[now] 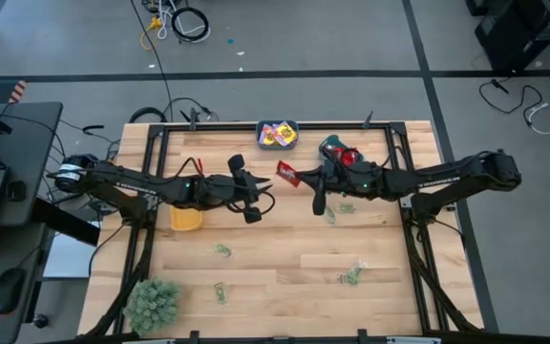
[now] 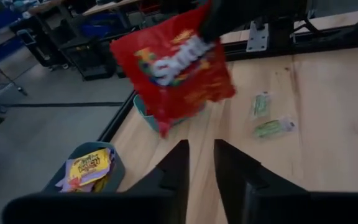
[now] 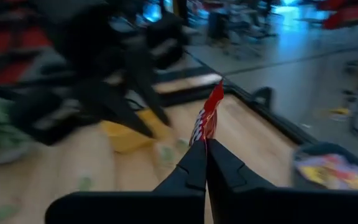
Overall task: Sort candy
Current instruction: Put the red candy into the green bin
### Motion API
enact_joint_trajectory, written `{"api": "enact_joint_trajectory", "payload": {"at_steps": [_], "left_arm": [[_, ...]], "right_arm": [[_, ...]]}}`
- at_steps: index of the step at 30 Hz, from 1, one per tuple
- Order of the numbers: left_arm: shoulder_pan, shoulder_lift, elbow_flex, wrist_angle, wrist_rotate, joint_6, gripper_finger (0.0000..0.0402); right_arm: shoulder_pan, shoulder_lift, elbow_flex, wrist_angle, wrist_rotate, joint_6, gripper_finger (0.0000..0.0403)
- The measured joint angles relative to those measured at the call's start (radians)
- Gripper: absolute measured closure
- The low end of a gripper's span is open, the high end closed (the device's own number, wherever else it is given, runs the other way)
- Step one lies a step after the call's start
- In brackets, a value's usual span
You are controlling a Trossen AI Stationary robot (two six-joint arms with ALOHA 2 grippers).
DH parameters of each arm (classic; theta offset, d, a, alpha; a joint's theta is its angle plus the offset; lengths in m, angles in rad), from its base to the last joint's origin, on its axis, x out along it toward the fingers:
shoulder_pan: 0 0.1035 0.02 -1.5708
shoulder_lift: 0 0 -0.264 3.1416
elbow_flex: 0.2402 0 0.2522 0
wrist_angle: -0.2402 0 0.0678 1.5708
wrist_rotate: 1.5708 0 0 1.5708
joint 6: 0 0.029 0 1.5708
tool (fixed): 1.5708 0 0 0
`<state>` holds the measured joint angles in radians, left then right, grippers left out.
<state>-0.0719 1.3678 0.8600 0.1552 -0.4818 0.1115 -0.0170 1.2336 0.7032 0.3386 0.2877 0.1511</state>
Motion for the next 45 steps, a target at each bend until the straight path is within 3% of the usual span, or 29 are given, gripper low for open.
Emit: {"api": "enact_joint_trajectory", "payload": {"at_steps": [7,10,14,18,26,33,41,45], "left_arm": [[0.004,-0.001,0.000,-0.022,-0.031,-0.013,0.0288],[0.013,-0.002,-0.024,-0.006,-0.079,-0.040,0.0305],[0.023,-0.002,-0.105,0.111,-0.074,-0.064,0.0351],[0.035,-0.017,-0.212,0.338,0.032,-0.068,0.0394],[0.060,-0.059,-0.381,0.623,0.224,-0.123,0.0399],[0.059,-0.075,-0.419,0.638,0.248,-0.146,0.0400],[0.059,-0.076,-0.419,0.639,0.241,-0.144,0.0401],[0.063,-0.076,-0.419,0.630,0.222,-0.147,0.0400]], "right_arm": [[-0.008,-0.059,0.051,-0.266,0.271,-0.042,0.0403],[-0.045,-0.081,0.051,-0.394,0.355,0.004,0.0403],[-0.117,-0.092,0.048,-0.505,0.359,0.066,0.0403],[-0.212,-0.091,0.026,-0.563,0.317,0.116,0.0403],[-0.397,-0.091,-0.073,-0.532,0.109,0.191,0.0403],[-0.539,-0.051,-0.160,-0.437,-0.023,0.206,0.0403],[-0.614,0.047,-0.193,-0.382,-0.051,0.195,0.0400],[-0.615,0.052,-0.192,-0.376,-0.052,0.181,0.0371]]}}
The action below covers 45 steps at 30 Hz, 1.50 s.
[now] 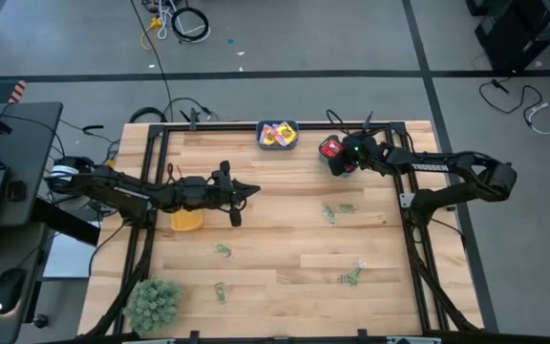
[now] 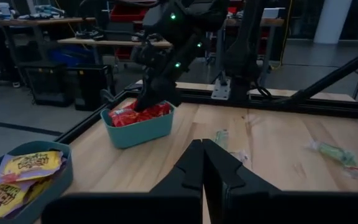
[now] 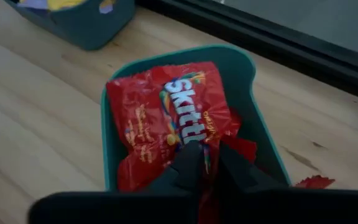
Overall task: Sort candy
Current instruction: Put the red candy into the green bin
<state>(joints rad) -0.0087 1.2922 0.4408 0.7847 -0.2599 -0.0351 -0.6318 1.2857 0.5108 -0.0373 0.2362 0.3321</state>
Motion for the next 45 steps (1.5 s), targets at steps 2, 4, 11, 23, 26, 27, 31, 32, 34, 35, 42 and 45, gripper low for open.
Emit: {"api": "enact_joint_trajectory", "payload": {"at_steps": [2,4,11,23,26,27,31,32,34,35,42,45], "left_arm": [[0.002,0.000,0.000,-0.002,-0.001,-0.002,0.0398],[0.002,0.000,0.000,-0.002,-0.001,-0.003,0.0396],[0.005,-0.005,0.000,-0.043,0.000,-0.056,0.0397],[0.023,-0.051,0.069,-0.320,0.003,-0.101,0.0400],[0.023,-0.051,0.069,-0.336,0.026,-0.109,0.0401],[0.023,-0.051,0.069,-0.340,0.032,-0.115,0.0401],[0.023,-0.051,0.069,-0.358,0.036,-0.127,0.0401],[0.023,-0.051,0.069,-0.357,0.036,-0.127,0.0401],[0.023,-0.051,0.069,-0.357,0.036,-0.127,0.0401],[0.023,-0.051,0.069,-0.358,0.036,-0.127,0.0401],[0.023,-0.051,0.069,-0.358,0.035,-0.118,0.0401],[0.023,-0.051,0.069,-0.358,0.034,-0.109,0.0401]], "right_arm": [[0.003,-0.010,0.014,-0.024,0.000,-0.001,0.0345],[0.003,-0.024,0.033,-0.053,0.000,-0.002,0.0314],[0.013,-0.056,0.158,-0.223,0.000,-0.040,0.0222],[0.200,-0.062,0.244,-0.630,0.002,0.026,0.0389],[0.263,-0.062,0.244,-0.726,0.002,0.137,0.0393],[0.283,-0.062,0.244,-0.748,0.004,0.167,0.0397],[0.324,-0.062,0.242,-0.814,0.014,0.244,0.0399],[0.322,-0.062,0.237,-0.817,0.035,0.253,0.0401],[0.304,-0.062,0.223,-0.817,0.063,0.266,0.0402],[0.291,-0.062,0.215,-0.814,0.066,0.269,0.0402],[0.159,-0.062,0.144,-0.677,0.083,0.208,0.0402],[0.103,-0.062,0.135,-0.594,0.087,0.154,0.0402]]}}
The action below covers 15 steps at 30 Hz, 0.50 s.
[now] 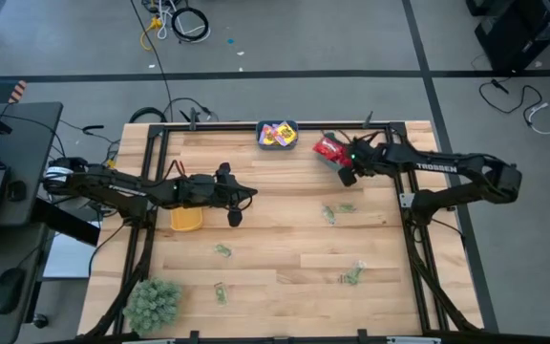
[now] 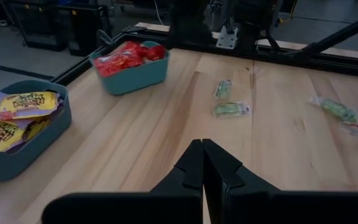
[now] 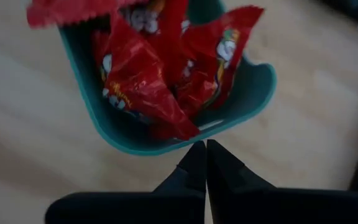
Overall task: Sort candy
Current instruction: Put the red candy into the green bin
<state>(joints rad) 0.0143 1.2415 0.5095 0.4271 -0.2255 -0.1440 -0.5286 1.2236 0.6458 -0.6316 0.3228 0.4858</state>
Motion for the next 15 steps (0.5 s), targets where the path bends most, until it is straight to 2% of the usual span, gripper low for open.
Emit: {"api": "enact_joint_trajectory", "payload": {"at_steps": [7,10,12,15], "left_arm": [[0.000,0.000,0.000,0.000,-0.011,0.001,0.0401],[0.000,0.000,-0.001,0.000,-0.012,0.001,0.0401],[0.000,0.000,-0.001,0.000,-0.012,0.001,0.0401],[0.000,0.000,-0.001,0.001,-0.014,0.001,0.0401]], "right_arm": [[-0.110,0.000,0.000,0.206,-0.028,-0.177,0.0402],[-0.138,-0.002,0.024,0.206,-0.037,-0.225,0.0399],[-0.141,-0.011,0.042,0.248,-0.078,-0.229,0.0396],[-0.120,0.000,0.045,0.393,-0.194,-0.250,0.0395]]}}
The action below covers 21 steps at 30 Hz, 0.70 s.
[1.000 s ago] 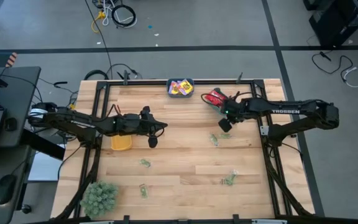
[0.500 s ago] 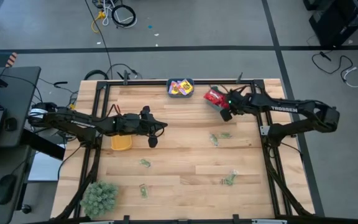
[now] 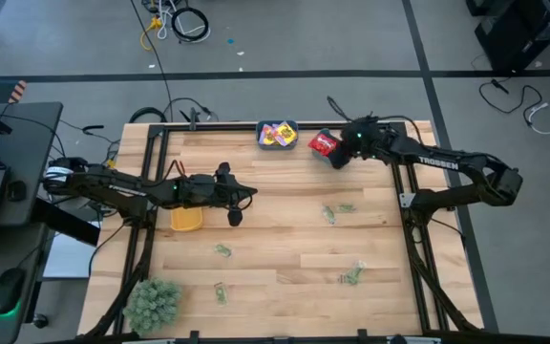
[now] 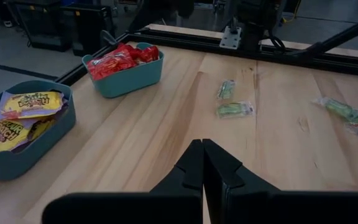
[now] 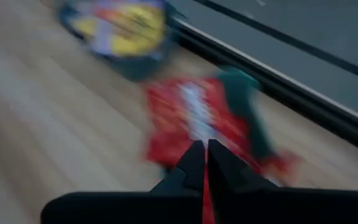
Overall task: Sort candy
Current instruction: Put the red candy into the green bin
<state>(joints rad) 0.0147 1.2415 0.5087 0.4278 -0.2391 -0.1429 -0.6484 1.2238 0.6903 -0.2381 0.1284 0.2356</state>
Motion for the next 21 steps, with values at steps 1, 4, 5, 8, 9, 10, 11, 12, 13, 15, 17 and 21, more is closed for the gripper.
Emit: {"api": "enact_joint_trajectory", "payload": {"at_steps": [1,4,5,8,9,10,11,12,13,15,17,21], "left_arm": [[0.000,0.000,0.000,0.000,-0.003,0.000,0.0401],[0.000,0.000,0.000,0.002,-0.010,0.000,0.0401],[0.000,0.000,0.000,0.004,-0.011,0.000,0.0401],[0.000,0.000,0.000,0.008,-0.011,0.000,0.0401],[0.000,0.000,0.000,0.007,-0.012,0.000,0.0401],[0.000,0.000,0.000,0.007,-0.014,0.000,0.0401],[0.000,0.000,0.000,0.007,-0.014,0.000,0.0401],[0.000,0.000,0.000,0.007,-0.014,0.000,0.0401],[0.000,0.000,0.000,0.007,-0.015,0.000,0.0401],[0.000,0.000,0.000,0.007,-0.021,0.000,0.0401],[0.000,0.000,0.000,0.006,-0.025,0.000,0.0401],[0.000,0.000,0.000,0.006,-0.030,0.000,0.0401]], "right_arm": [[0.009,0.014,0.000,0.042,-0.018,-0.004,0.0396],[0.021,0.080,0.000,0.135,-0.023,-0.024,0.0401],[0.022,0.109,0.000,0.162,-0.023,-0.028,0.0402],[0.018,0.194,-0.001,0.252,-0.026,-0.039,0.0402],[0.015,0.220,-0.001,0.275,-0.029,-0.046,0.0402],[0.011,0.241,0.000,0.292,-0.030,-0.051,0.0402],[0.006,0.261,0.003,0.293,-0.030,-0.053,0.0402],[0.000,0.279,0.010,0.290,-0.030,-0.055,0.0402],[-0.006,0.291,0.015,0.288,-0.030,-0.056,0.0402],[-0.019,0.303,0.018,0.273,-0.030,-0.056,0.0402],[-0.030,0.303,0.018,0.241,-0.025,-0.056,0.0402],[-0.040,0.261,0.018,0.155,0.025,-0.074,0.0403]]}}
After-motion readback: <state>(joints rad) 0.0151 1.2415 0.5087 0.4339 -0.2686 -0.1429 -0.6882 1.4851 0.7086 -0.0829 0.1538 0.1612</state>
